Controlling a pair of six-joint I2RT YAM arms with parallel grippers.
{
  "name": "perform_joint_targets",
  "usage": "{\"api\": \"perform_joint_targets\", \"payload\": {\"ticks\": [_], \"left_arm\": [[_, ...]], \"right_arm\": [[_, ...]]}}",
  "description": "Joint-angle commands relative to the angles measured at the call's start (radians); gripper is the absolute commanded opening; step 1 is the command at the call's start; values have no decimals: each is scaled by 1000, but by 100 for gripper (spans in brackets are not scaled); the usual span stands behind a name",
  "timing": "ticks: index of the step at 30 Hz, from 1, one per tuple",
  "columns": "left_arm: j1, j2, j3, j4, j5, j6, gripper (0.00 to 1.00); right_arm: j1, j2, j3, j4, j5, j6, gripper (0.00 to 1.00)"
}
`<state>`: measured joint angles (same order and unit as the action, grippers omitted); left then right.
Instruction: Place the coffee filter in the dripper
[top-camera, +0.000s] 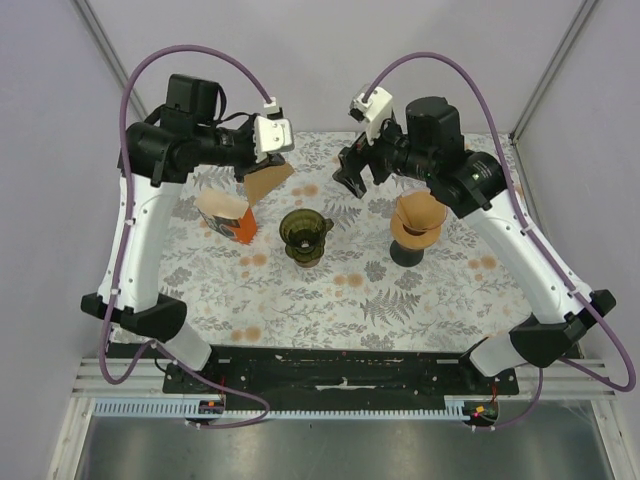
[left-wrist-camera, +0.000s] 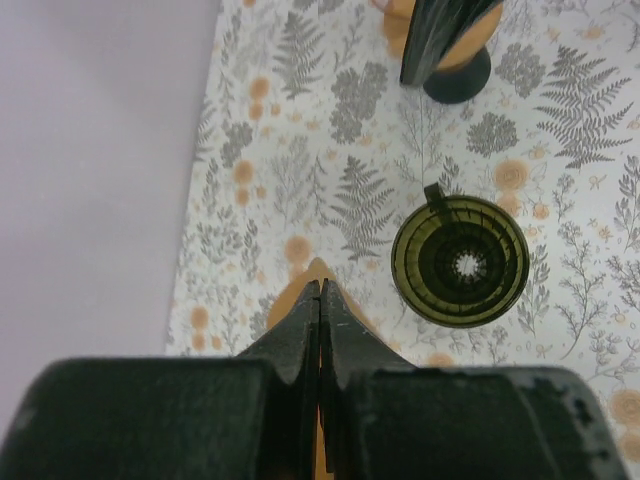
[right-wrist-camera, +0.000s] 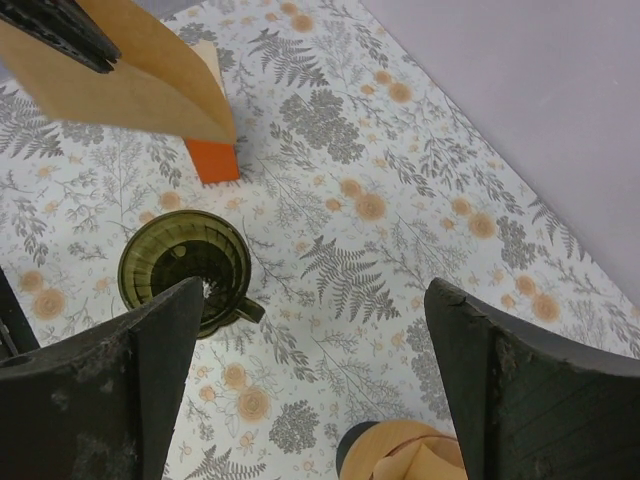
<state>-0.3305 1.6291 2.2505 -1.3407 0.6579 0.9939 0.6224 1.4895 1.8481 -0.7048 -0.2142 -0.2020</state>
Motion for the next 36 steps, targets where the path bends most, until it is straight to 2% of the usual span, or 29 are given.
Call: {"api": "perform_joint_targets", "payload": {"ticks": [1,7,10,13,17,28,36], "left_arm": [[-63,-29,69,-150,58,58,2],[-195,-40,69,-152,28,46,2],[-208,-20,121,-150,57,0,2],[-217,-12,146,-149,92,-29,2],[-228,-15,139,-150,105,-28,2],[-235,-20,135,-150,115,-29,2],[-236,-25,115,-130,109,-50,2]], "right_arm": [[-3,-35,13,71,-152,-66,98],[-6,-127,-101,175,-399,-195,94],[-6,-143,-137,177,-584,-244,89],[-7,-135,-153,180,-686,-266,82],[-10,-103,-129,188,-725,-266,77],[-12,-26,-73,212,-692,-263,81],[-12,-5,-72,209,-797,-228,59]]}}
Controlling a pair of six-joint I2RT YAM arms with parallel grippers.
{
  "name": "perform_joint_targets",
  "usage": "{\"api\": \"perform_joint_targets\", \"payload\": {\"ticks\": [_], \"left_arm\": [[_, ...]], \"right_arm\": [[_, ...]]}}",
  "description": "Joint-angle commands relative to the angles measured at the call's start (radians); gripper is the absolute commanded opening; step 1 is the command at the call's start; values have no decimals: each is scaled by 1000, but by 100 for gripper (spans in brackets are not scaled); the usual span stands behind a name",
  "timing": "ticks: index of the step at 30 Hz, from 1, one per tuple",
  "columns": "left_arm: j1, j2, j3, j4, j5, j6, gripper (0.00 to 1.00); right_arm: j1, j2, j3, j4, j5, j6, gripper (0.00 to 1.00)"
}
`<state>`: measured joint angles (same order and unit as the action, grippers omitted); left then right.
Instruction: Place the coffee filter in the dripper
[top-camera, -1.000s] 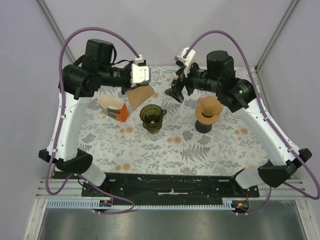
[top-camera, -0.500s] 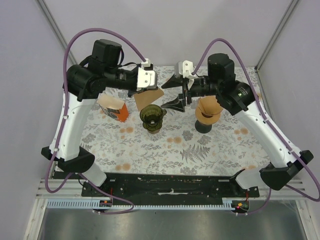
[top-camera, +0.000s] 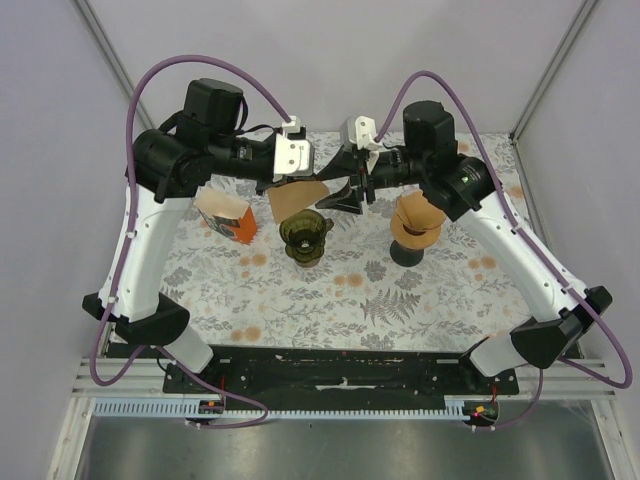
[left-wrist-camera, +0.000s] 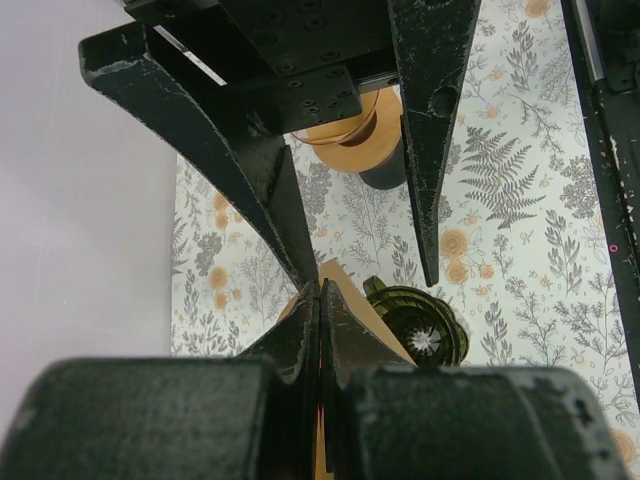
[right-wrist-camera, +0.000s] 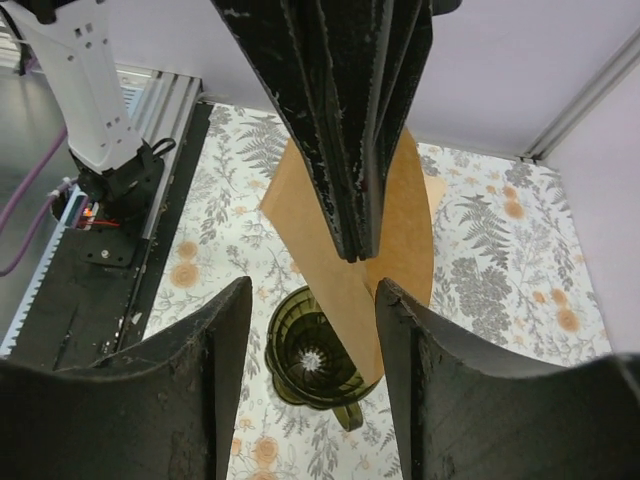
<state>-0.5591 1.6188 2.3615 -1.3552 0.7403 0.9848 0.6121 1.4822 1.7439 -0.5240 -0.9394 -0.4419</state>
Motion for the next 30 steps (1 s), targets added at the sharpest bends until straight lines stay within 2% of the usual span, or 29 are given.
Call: {"api": "perform_joint_targets", "payload": {"ticks": [1,8,12,15,17,18,19,23,24,27,30], "left_arm": [[-7,-17,1,-113,28,-44,2],[-7,-16,-10,-98,39,-57,2],[-7,-14,-19,-84,44,-70,2],[-7,-20,-36,-71,45,-78,2],[-7,-22,-39,-67,38,-87,2],[-7,-22,-39,-64,31,-93,2],[-7,-22,-41,-61,25,-103,2],[-5,-42,-93,31,-45,-234,3],[-5,-51,-114,59,-74,-274,7],[4,-65,-140,172,-159,-432,30],[5,-56,-125,304,-258,-657,55]], "right_arm": [[-2,4,31,27,-82,17,58],[-2,52,62,7,-119,45,53],[0,98,103,4,-61,94,47],[-2,115,124,-7,-67,101,35],[-2,115,123,-7,-87,101,18],[-2,109,115,-8,-87,103,7],[-2,102,108,-11,-81,100,0],[-2,47,40,-27,14,66,0],[0,29,17,-30,65,45,0],[1,-26,-23,-57,197,-44,0],[20,-83,-58,-100,315,-185,0]]}}
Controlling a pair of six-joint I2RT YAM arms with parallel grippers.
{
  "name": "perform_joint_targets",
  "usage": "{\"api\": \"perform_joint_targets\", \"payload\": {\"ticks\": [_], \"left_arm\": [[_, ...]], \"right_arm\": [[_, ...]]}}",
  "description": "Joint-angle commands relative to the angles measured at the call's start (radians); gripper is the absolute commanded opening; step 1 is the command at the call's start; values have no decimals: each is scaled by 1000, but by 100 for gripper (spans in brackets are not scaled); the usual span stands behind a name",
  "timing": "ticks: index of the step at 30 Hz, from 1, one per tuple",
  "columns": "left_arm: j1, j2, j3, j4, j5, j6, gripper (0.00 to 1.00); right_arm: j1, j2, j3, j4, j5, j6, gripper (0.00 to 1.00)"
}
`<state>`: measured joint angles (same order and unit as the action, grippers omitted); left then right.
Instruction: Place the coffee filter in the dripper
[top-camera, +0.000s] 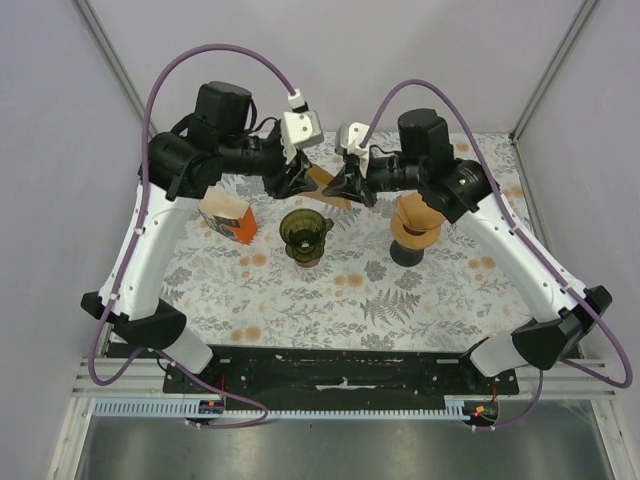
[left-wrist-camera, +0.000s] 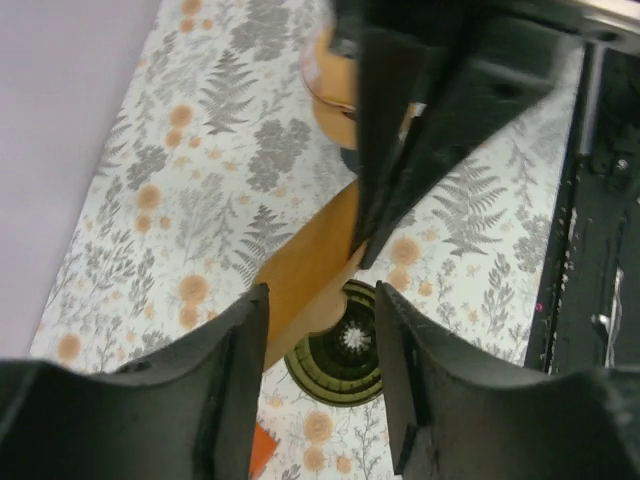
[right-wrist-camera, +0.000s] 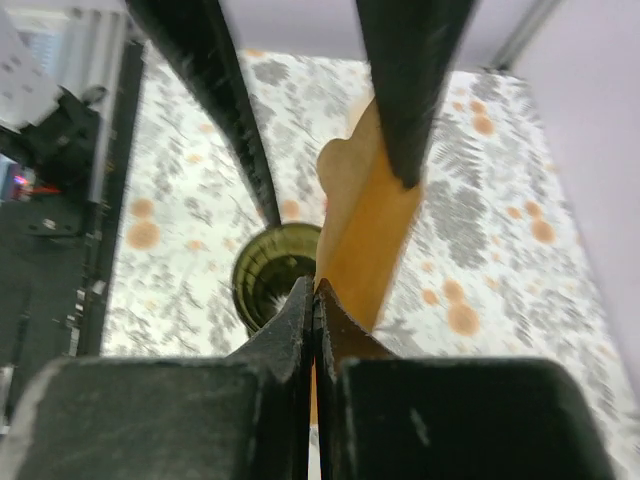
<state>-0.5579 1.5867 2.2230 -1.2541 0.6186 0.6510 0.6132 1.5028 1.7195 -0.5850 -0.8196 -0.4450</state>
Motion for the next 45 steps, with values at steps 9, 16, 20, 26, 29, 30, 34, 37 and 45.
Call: {"api": "perform_joint_targets", "payload": {"ticks": [9,16,20,26,29,30,34,37,45], "left_arm": [[1,13,23,206,-66,-398,62],[0,16,23,98,-13,-280,64],[-8,21,-23,67,-40,-263,65],[-8,55,-42,81,-146,-246,64],[-8,64,-60,67,-152,-228,64],[-8,64,-69,61,-155,-212,64],[-8,64,-86,12,-142,-171,53],[-8,62,-85,-10,-137,-160,12],[-8,7,-109,177,-420,-248,2]], "right_arm": [[83,-139,-66,-137,349,-506,0],[105,-81,9,-190,341,-544,0],[125,-65,35,-203,343,-555,0],[161,-59,41,-216,347,-575,0],[171,-61,42,-225,356,-584,0],[174,-61,40,-225,358,-587,0],[175,-64,38,-225,372,-598,0],[175,-62,35,-225,395,-604,0],[165,-150,-76,-31,473,-457,33]]}}
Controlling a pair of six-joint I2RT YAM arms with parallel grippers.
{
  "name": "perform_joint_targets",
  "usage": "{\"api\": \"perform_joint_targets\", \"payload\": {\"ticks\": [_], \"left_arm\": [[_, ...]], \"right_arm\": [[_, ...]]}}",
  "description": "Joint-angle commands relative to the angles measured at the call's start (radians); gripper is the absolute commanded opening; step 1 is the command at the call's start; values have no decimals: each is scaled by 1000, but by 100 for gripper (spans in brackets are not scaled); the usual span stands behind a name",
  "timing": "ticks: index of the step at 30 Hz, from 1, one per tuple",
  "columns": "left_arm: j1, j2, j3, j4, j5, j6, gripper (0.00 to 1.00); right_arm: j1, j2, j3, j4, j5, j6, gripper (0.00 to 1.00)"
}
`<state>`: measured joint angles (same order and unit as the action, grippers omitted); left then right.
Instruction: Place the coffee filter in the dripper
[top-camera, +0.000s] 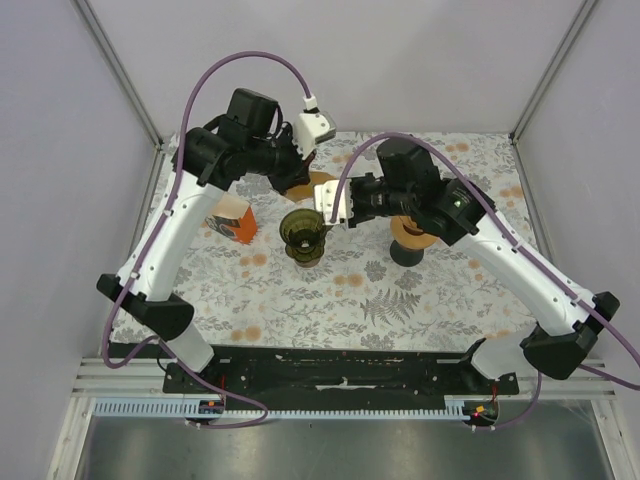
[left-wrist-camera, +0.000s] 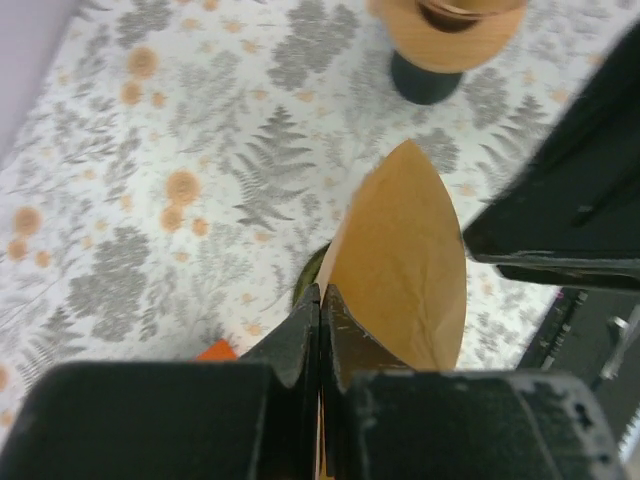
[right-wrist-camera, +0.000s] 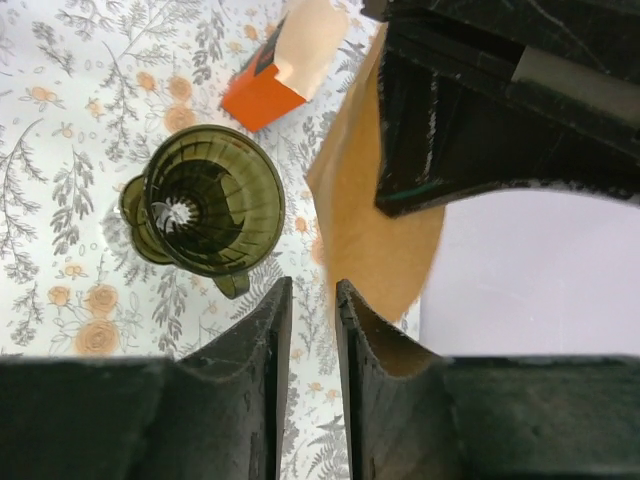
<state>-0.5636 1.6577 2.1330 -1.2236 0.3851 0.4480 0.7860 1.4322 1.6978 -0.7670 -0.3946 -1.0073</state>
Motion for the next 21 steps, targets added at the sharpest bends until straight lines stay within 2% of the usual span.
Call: {"api": "perform_joint_targets", "payload": {"ticks": [1,5,8,11,12,15,21], "left_arm": [[-2,-84,-39,195,-222,-40,2],[-4,-186,-157,378,-284,-5,2],[-16,-262,-290,556,-363,3,2],[-50,-320,-413,718,-498,0,2],[-64,-338,-445,758,-532,3,2],[-103,-369,-525,867,-583,15,2],[-142,-395,-596,977,-644,41,2]], "right_arm": [[-14,-101,-78,200,37,140,40],[-65,-183,-203,416,19,384,65],[-100,-191,-248,579,176,724,79],[-111,-109,-131,517,313,1136,90],[-113,-75,-78,480,319,1250,98],[-113,19,14,457,300,1499,97],[-114,117,68,491,275,1691,86]]}}
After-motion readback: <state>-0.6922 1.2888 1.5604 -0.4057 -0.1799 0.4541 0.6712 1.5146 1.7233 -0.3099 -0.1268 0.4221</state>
